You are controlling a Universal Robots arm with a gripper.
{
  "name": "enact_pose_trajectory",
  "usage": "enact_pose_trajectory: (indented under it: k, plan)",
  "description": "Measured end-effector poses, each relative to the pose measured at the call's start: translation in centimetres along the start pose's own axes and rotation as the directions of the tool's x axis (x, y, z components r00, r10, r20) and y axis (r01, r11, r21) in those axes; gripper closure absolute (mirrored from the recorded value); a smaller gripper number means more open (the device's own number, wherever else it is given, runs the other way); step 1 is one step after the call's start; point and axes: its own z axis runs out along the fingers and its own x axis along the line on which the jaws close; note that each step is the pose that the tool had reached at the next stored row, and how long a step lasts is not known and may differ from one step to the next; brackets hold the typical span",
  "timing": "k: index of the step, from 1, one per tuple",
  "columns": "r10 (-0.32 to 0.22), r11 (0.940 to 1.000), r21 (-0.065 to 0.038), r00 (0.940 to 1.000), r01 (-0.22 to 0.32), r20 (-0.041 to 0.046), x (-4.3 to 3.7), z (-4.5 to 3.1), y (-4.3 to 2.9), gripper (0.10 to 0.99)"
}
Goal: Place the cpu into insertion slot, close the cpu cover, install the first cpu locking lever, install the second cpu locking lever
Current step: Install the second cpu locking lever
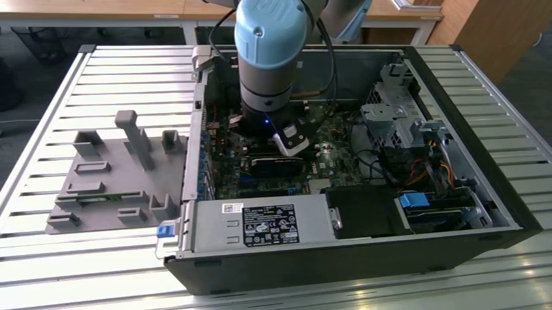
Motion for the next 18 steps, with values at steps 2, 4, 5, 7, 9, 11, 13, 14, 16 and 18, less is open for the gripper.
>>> enact_pose_trajectory:
  k: [2,4,5,7,9,11,13,14,16,18]
  plan:
    - [0.000,1.0000,-0.001,1.0000,0.000,0.0000,0.00,-0.14,0.04,0.980]
    - [0.000,1.0000,-0.001,1.0000,0.000,-0.0001,0.00,-0.30,0.09,0.980]
    - [0.000,1.0000,-0.001,1.0000,0.000,0.0000,0.00,-0.40,0.12,0.980]
    - [0.000,1.0000,-0.001,1.0000,0.000,-0.0001,-0.01,-0.63,0.19,0.980]
    - [0.000,1.0000,-0.001,1.0000,0.000,0.0000,-0.01,-0.90,0.27,0.980]
    - [0.000,1.0000,-0.001,1.0000,0.000,-0.0001,-0.01,-1.10,0.34,0.980]
    - [0.000,1.0000,-0.001,1.0000,0.000,-0.0001,-0.01,-1.31,0.40,0.980]
    - [0.000,1.0000,-0.001,1.0000,0.000,0.0000,-0.01,-1.45,0.44,0.980]
    - [0.000,1.0000,-0.001,1.0000,0.000,-0.0001,-0.01,-1.67,0.51,0.980]
    - [0.000,1.0000,-0.001,1.0000,0.000,0.0000,-0.02,-1.94,0.59,0.980]
